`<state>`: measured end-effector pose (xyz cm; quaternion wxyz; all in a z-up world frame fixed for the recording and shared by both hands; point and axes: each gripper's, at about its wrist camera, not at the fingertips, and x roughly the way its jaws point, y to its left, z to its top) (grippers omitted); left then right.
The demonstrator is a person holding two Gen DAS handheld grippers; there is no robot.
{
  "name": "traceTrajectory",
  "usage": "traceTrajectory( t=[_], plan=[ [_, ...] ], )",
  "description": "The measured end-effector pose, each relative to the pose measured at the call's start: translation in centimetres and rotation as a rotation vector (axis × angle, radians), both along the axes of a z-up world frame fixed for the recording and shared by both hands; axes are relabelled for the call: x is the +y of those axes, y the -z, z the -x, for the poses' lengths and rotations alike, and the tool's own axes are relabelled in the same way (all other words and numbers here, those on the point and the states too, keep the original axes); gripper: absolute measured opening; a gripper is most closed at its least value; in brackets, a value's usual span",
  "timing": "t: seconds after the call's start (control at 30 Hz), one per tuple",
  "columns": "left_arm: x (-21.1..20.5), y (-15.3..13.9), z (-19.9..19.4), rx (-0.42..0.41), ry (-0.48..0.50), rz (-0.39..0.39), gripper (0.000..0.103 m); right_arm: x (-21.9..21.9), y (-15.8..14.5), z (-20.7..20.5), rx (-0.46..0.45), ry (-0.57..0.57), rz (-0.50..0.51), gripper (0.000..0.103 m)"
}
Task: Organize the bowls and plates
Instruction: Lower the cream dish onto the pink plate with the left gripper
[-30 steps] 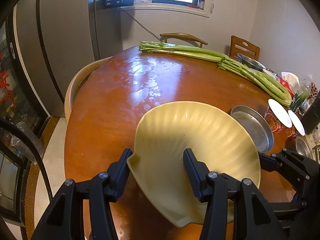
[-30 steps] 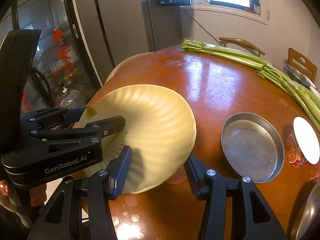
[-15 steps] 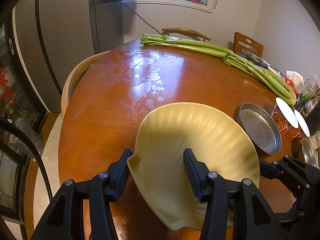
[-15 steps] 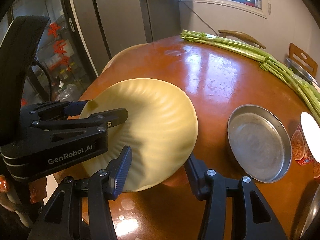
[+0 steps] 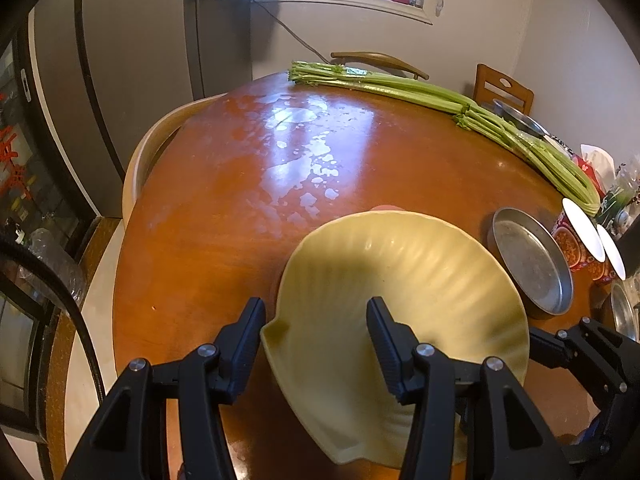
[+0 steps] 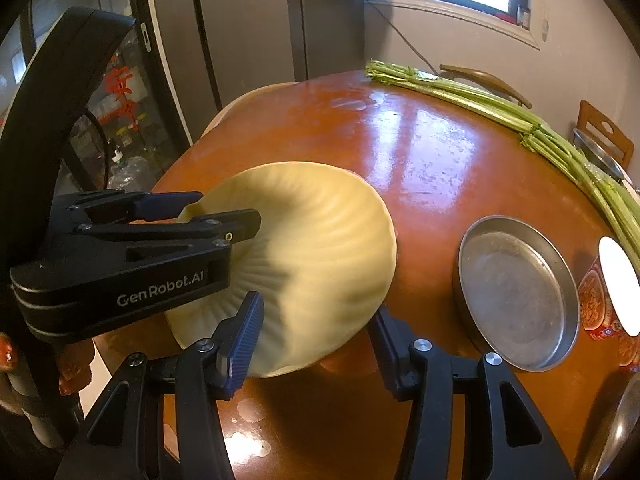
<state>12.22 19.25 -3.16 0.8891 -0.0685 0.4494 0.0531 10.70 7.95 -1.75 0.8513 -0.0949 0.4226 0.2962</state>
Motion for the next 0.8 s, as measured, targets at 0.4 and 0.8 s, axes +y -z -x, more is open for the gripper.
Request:
traceTrajectory(
  t=[0.4,0.8],
  plan=[
    [0.9,-0.9,1.1,-0.021,-0.015,0.004,0.053,0.2,0.0,-0.2,-0.010,-0.003,0.020,0.055],
    [0.7,-0.6,1.1,-0.011,-0.013,0.007,0.053,-0.3,-0.6,0.2,-0.024,-0.004,0.012,0.058]
  ],
)
